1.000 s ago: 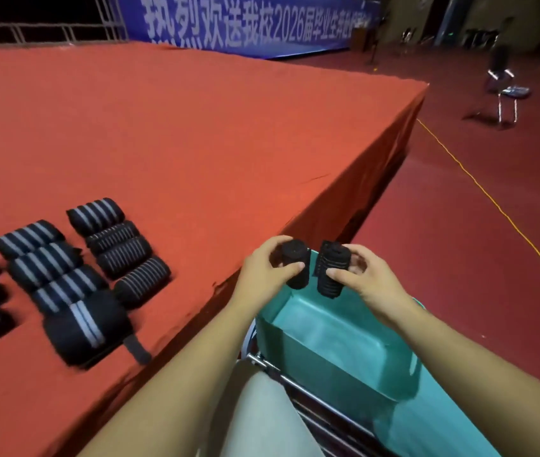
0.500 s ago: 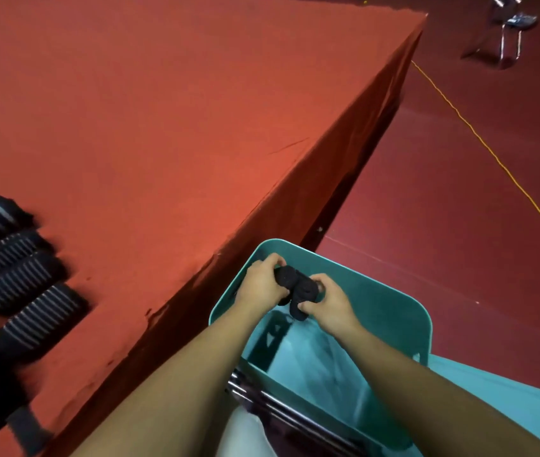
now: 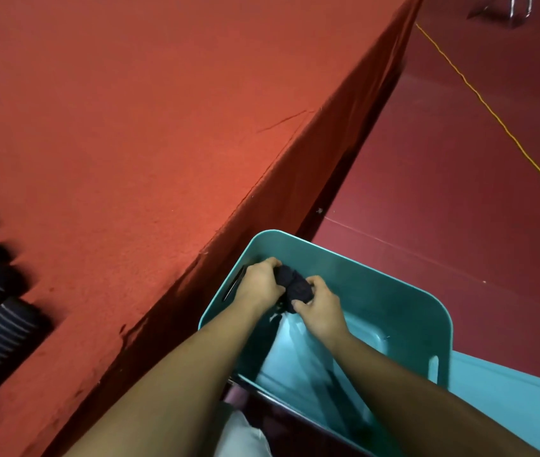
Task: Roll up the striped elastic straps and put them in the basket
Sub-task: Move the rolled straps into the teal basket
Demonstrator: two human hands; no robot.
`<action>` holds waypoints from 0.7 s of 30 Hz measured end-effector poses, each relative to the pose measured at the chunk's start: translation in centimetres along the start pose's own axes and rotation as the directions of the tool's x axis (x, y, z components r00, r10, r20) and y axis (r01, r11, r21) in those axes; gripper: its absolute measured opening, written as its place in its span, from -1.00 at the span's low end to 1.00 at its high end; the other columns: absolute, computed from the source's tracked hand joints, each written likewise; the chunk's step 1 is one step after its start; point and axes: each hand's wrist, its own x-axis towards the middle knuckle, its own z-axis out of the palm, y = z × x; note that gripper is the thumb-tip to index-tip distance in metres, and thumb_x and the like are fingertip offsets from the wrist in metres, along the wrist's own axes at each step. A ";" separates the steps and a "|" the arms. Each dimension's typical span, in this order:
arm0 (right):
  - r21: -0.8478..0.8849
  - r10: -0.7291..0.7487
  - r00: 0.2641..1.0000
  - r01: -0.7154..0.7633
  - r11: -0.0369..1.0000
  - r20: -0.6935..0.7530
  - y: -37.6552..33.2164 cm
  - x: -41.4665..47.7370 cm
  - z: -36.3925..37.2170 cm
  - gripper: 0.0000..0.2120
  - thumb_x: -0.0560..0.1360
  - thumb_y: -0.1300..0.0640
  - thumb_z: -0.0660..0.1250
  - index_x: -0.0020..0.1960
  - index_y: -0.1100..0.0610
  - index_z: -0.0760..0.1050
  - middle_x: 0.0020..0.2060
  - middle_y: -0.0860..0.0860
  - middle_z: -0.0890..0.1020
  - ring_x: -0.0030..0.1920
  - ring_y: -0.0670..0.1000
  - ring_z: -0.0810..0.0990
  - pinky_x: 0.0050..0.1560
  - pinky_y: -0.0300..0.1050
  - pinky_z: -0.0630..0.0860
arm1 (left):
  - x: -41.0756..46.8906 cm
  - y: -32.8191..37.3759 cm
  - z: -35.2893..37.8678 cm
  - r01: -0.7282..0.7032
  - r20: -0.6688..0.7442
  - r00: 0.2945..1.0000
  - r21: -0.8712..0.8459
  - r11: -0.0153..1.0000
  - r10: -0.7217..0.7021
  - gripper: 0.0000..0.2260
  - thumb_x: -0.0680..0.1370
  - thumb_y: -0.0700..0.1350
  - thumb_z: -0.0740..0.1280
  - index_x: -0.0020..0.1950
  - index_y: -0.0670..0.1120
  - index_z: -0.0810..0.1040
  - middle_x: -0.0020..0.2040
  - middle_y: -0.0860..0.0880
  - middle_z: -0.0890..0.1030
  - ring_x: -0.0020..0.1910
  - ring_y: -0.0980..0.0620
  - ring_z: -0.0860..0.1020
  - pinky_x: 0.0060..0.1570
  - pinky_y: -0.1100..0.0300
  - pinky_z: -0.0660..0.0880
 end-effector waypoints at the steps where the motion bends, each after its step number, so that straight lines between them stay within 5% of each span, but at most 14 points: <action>1: 0.000 0.003 1.000 -0.003 1.000 -0.008 0.1 0.1 0.1 -0.74 0.43 0.21 0.43 0.08 0.06 0.46 -0.14 0.00 0.64 -0.15 0.03 0.61 -0.12 -0.09 0.52 | 0.2 -0.2 0.1 0.002 0.001 1.000 -0.007 1.000 -0.002 -0.55 0.50 -0.26 0.42 0.39 -0.10 0.52 0.31 -0.10 0.60 0.32 -0.05 0.53 0.30 0.23 0.36; 8: 0.012 0.059 0.996 -0.059 0.998 -0.067 0.4 0.1 1.1 -0.70 0.47 0.14 0.48 0.09 0.13 0.41 -0.16 0.05 0.62 -0.16 0.05 0.58 -0.17 -0.12 0.42 | 0.8 -0.4 0.6 -0.009 -0.021 1.000 0.042 0.999 0.010 -0.58 0.52 -0.31 0.38 0.38 -0.12 0.52 0.33 -0.15 0.57 0.33 -0.10 0.51 0.28 0.21 0.37; 13: -0.063 0.056 0.998 -0.054 0.997 0.016 0.2 -0.1 0.2 -0.63 0.44 0.17 0.48 0.18 0.16 0.45 0.04 0.10 0.64 -0.01 0.10 0.62 -0.04 -0.07 0.52 | 0.1 -0.1 -0.2 -0.026 0.078 0.997 0.124 0.992 0.017 -0.53 0.56 -0.26 0.32 0.49 -0.15 0.41 0.42 -0.15 0.50 0.42 -0.10 0.44 0.41 0.17 0.30; 21: -0.156 0.010 0.998 0.000 0.988 0.061 -2.5 -2.6 -3.2 -0.60 0.48 0.22 0.40 0.27 0.28 0.43 0.14 0.18 0.60 0.18 0.19 0.56 0.05 -0.10 0.42 | -4.2 1.5 -4.8 -0.030 0.020 0.999 0.093 0.995 0.028 -0.70 0.57 -0.15 0.34 0.30 -0.17 0.55 0.27 -0.14 0.61 0.28 -0.09 0.54 0.27 0.14 0.44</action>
